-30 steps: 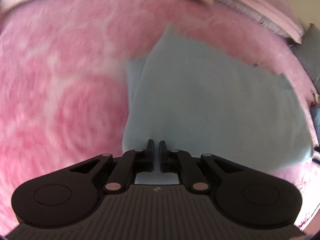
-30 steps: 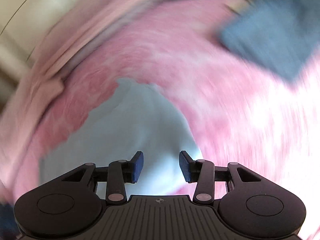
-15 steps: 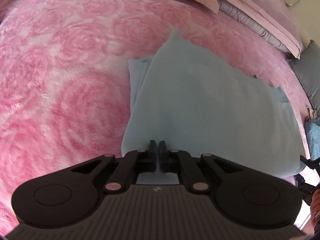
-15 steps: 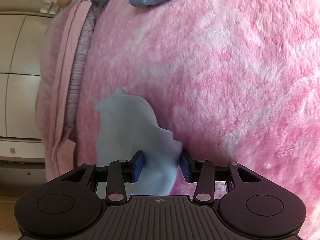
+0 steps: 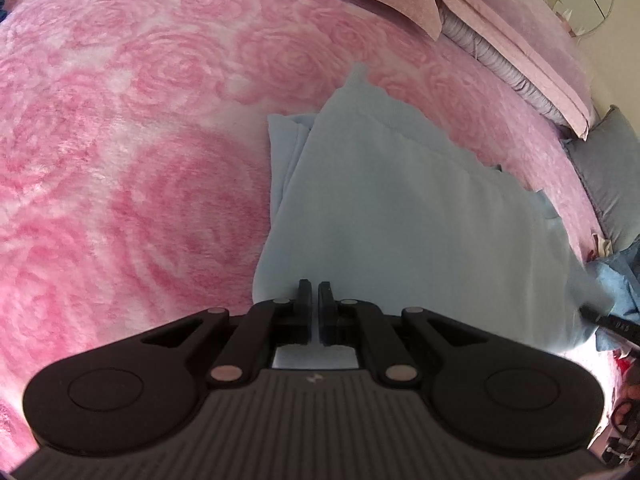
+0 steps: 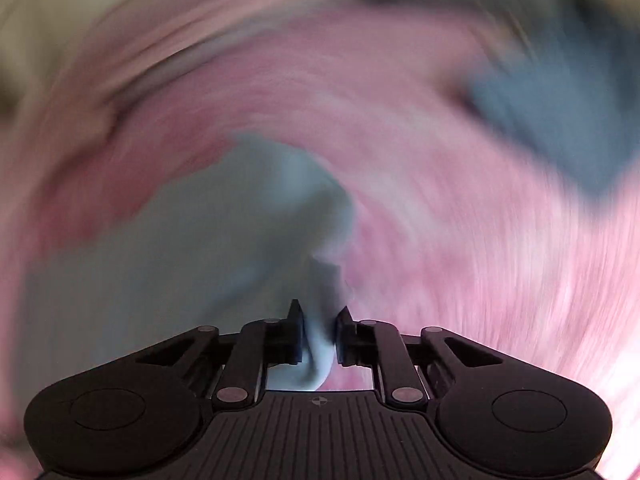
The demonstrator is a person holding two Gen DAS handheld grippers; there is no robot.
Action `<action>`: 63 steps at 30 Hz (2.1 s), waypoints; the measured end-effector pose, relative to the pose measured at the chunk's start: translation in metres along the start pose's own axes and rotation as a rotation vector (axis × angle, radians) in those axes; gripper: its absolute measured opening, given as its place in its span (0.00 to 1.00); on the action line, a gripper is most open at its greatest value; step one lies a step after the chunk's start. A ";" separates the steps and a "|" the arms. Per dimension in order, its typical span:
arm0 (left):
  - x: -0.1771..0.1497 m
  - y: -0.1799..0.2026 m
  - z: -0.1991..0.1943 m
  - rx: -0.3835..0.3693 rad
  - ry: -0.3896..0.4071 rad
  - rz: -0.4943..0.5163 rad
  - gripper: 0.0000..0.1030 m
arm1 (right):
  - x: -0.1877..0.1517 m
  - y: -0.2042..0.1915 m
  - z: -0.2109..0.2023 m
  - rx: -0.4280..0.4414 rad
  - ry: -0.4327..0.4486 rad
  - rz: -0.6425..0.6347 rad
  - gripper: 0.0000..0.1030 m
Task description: Fold clothes
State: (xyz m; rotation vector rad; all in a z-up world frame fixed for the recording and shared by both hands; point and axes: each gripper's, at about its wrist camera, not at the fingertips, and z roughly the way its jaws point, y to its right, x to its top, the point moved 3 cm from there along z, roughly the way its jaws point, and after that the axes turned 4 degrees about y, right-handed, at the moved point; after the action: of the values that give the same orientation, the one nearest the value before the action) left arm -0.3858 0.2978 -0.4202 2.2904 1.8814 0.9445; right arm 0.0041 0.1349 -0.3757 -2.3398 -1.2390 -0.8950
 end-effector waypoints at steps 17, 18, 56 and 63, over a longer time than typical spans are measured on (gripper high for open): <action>-0.017 -0.036 -0.035 -0.010 0.016 -0.164 0.05 | -0.102 -0.221 -0.052 0.323 0.099 -0.909 0.41; -0.017 -0.035 -0.038 -0.016 0.019 -0.170 0.06 | -0.097 -0.216 -0.056 0.341 0.086 -0.886 0.45; 0.057 0.098 0.085 -0.353 -0.166 -0.089 0.21 | 0.059 -0.115 0.076 0.187 -0.432 -0.096 0.57; 0.060 0.093 0.039 -0.361 -0.055 -0.044 0.06 | 0.059 -0.120 0.078 0.269 -0.459 -0.053 0.57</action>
State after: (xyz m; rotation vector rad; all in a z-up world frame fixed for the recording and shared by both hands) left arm -0.2807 0.3405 -0.3904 2.0338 1.5787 1.0977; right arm -0.0416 0.2815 -0.3929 -2.3671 -1.4892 -0.1804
